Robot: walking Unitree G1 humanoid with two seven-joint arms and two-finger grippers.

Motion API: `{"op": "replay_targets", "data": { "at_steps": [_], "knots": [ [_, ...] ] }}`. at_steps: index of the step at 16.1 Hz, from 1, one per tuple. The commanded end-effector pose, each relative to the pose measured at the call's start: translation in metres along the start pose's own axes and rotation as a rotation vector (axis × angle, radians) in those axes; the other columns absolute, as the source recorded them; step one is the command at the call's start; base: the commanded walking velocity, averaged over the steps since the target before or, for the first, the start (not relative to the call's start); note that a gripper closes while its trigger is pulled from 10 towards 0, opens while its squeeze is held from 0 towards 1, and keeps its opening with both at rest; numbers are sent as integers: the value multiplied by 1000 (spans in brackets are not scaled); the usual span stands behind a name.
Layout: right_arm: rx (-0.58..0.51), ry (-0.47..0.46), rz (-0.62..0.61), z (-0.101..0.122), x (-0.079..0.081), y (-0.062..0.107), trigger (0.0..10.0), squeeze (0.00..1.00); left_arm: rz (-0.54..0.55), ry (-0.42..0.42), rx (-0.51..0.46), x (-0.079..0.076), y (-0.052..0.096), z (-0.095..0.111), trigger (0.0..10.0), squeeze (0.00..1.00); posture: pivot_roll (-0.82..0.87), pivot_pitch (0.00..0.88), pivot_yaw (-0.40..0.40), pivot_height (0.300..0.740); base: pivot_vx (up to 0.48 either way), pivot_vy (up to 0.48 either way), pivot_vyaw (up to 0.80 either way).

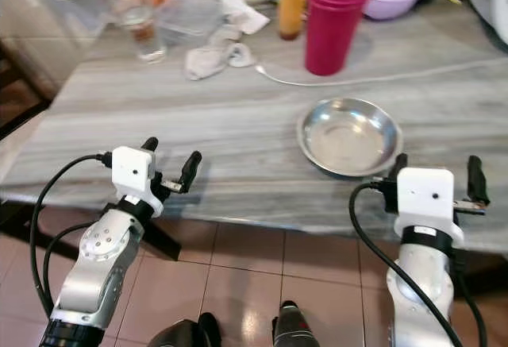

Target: Setting the table

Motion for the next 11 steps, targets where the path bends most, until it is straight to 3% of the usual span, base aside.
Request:
{"op": "replay_targets", "data": {
  "at_steps": [1,7,9,11],
  "knots": [
    [1,-6,11,1,1,1,10000,0,10,6,41,2,1,-8,10000,0,-330,206,98,740,0,0,-775],
    [-8,-34,17,5,4,-4,10000,0,32,17,62,7,-4,-9,10000,0,-325,207,93,740,0,0,-779],
    [-32,-67,46,10,9,-6,10000,0,40,12,54,7,-6,-6,10000,0,-316,205,89,740,-285,0,0],
    [1,-219,148,9,28,-4,10000,0,66,-17,37,10,-6,-2,10000,0,-296,196,82,740,-336,0,0]
  ]
}}
Point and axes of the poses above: a point about 5 cm out from each wrist's last joint towards the gripper, its own y axis pointing back from the gripper into the wrist, its own z axis along the axis of the wrist's last joint, x = y × z, the point moved 2 cm from there along -y, pointing out of the wrist towards the gripper, and after that the axes turned 9 degrees about -y, right-handed, at the moved point
